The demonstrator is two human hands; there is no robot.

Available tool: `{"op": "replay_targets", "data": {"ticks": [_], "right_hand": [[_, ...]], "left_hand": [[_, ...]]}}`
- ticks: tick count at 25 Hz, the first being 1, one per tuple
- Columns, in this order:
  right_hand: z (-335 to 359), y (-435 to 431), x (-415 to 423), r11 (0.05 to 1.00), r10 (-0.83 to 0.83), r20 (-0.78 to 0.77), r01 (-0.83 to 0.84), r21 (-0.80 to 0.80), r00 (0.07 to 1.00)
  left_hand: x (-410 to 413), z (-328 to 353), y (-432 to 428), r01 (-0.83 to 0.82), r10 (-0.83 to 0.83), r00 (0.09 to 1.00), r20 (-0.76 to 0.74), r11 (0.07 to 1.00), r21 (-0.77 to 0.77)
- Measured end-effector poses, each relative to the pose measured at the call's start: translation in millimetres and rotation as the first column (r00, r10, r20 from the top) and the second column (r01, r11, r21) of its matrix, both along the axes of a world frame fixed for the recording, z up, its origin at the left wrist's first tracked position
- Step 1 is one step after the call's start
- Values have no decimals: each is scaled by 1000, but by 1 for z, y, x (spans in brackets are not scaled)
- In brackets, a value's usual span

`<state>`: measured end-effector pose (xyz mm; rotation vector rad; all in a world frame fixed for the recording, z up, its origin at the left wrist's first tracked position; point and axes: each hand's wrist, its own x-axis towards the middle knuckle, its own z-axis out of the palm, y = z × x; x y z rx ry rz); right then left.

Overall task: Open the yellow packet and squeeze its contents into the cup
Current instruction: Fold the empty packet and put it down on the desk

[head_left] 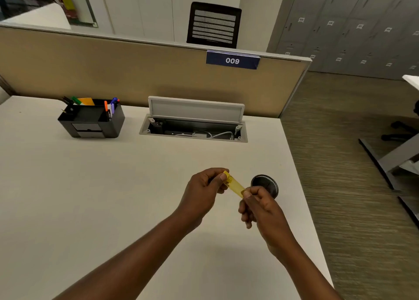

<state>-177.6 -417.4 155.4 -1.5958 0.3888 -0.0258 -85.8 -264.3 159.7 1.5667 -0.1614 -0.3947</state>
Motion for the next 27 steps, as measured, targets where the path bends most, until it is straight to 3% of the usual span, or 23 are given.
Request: {"op": "replay_targets", "data": {"ticks": [7, 13, 21, 27], "right_hand": [[-1, 9, -16, 972, -14, 37, 22, -233, 999], [1, -1, -26, 993, -117, 10, 117, -28, 993], [-6, -8, -30, 971, -162, 53, 169, -169, 985], [-5, -18, -28, 990, -141, 30, 141, -6, 990]], "left_hand": [[-16, 1, -22, 95, -96, 994, 47, 995, 40], [-23, -4, -35, 141, -141, 990, 18, 990, 10], [-29, -1, -56, 80, -82, 996, -31, 994, -72], [-22, -5, -57, 49, -53, 992, -110, 998, -43]]}}
